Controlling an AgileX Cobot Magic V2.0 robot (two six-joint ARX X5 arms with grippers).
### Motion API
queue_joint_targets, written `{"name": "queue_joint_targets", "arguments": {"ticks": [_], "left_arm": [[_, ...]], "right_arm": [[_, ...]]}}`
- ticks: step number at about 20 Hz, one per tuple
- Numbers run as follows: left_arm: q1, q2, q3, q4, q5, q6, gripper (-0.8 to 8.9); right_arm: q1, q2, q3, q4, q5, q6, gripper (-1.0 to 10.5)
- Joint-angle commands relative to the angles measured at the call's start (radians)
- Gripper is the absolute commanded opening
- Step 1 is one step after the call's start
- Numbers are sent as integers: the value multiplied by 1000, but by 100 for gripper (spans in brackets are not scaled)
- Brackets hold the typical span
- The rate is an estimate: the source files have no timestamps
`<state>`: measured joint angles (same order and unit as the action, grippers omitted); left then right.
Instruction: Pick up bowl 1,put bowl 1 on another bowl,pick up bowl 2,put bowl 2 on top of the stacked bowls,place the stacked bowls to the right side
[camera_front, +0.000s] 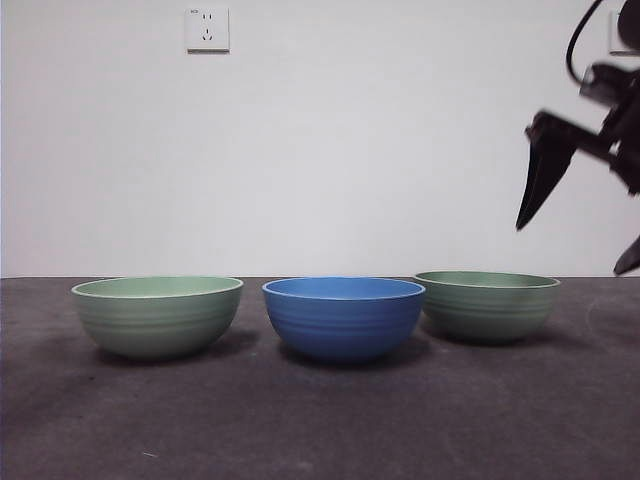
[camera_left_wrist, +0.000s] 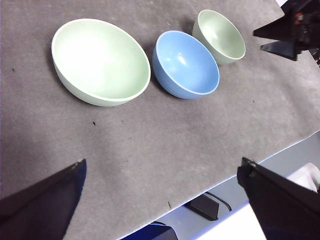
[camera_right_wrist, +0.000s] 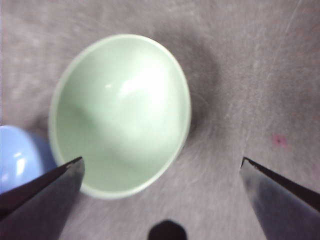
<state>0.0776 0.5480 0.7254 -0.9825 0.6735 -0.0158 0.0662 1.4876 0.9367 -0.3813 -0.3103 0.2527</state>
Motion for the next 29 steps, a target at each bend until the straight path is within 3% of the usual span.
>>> {"name": "queue_joint_targets", "arguments": {"ticks": [1, 6, 9, 11, 21, 23, 29], "left_arm": [[1, 0, 1, 0, 6, 9, 566], [1, 0, 1, -16, 6, 9, 566], [1, 0, 1, -18, 6, 9, 566], [1, 0, 1, -18, 6, 9, 566], [1, 0, 1, -18, 6, 9, 566], [1, 0, 1, -18, 6, 9, 566], [1, 0, 1, -21, 6, 10, 566]], "right_arm": [[2, 48, 1, 29, 3, 10, 448], [3, 133, 1, 73, 29, 20, 402], [8, 142, 1, 113, 24, 19, 204], [14, 142, 1, 130, 26, 19, 149], [14, 151, 1, 142, 25, 19, 53], [14, 151, 1, 142, 25, 19, -19], [14, 100, 8, 149, 25, 19, -16]]}}
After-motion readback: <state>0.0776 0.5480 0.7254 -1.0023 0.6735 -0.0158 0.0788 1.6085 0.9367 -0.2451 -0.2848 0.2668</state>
